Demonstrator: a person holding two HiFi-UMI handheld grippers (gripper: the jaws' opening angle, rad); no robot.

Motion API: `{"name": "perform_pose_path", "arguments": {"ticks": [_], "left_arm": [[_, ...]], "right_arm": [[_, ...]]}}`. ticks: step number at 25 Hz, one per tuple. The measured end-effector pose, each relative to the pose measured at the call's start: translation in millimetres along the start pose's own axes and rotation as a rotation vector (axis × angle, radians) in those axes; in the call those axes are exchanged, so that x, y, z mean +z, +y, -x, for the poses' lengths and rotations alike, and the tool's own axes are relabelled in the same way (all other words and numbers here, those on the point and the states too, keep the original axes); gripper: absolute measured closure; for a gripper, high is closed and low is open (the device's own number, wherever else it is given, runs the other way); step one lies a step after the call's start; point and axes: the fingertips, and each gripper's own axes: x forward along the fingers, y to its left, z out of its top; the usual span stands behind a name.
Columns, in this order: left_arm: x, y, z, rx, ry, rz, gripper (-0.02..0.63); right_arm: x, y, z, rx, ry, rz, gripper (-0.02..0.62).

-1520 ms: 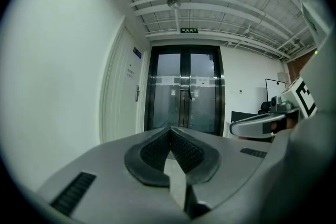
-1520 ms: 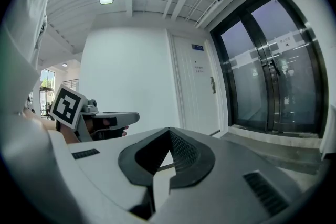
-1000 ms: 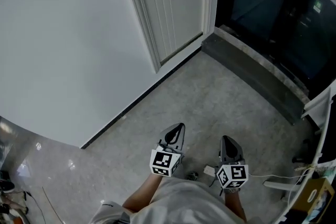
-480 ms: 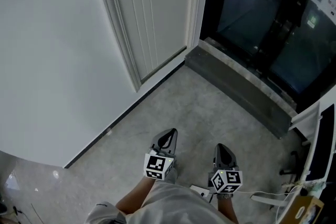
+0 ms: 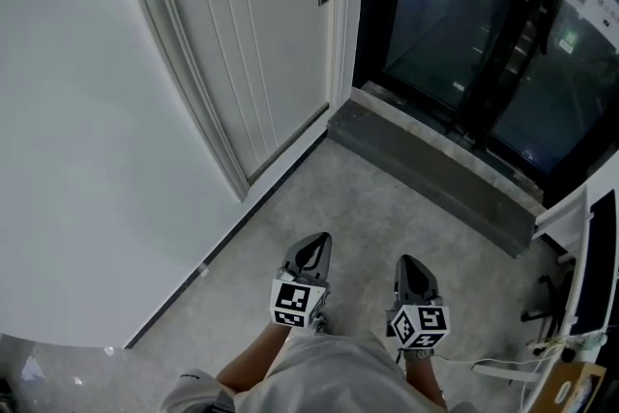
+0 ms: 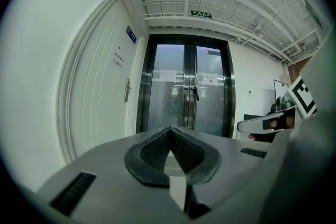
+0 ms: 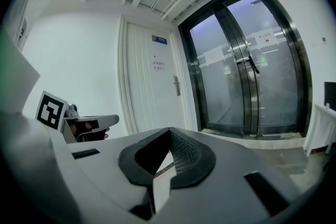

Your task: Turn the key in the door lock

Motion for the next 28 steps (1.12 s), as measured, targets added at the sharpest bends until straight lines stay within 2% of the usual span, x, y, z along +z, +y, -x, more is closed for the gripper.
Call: {"name": "perform_pose_path", "arguments": {"ticks": [5, 8, 10, 15, 17, 19, 23, 28], "left_arm": [[5, 6, -21, -0.028, -0.012, -0.013, 0.598], [-4, 10, -32, -0.046, 0.024, -0.001, 0.597], [-6, 12, -43, -0.047, 0.017, -0.001, 0.598], [-3, 38, -79, 0.065, -0.005, -0.005, 0.597], [4, 46, -99, 0.082, -0.015, -0.004, 0.598], [9, 55, -120, 0.1, -0.021, -0.009, 0.598], [16, 81, -168, 0.19, -0.011, -0.003, 0.597], [32, 91, -239, 0.24, -0.018, -0.019, 0.598]], "right_arm": [[3, -4, -26, 0.009, 0.017, 0.007, 0.606], [8, -11, -46, 0.022, 0.018, 0.012, 0.606], [12, -14, -63, 0.043, 0.015, 0.022, 0.606], [23, -28, -108, 0.099, 0.006, 0.038, 0.606], [28, -40, -128, 0.111, 0.015, 0.039, 0.606], [32, -56, -151, 0.119, 0.031, 0.037, 0.606], [48, -86, -202, 0.159, 0.041, 0.056, 0.606], [77, -138, -256, 0.187, 0.03, 0.062, 0.606]]}}
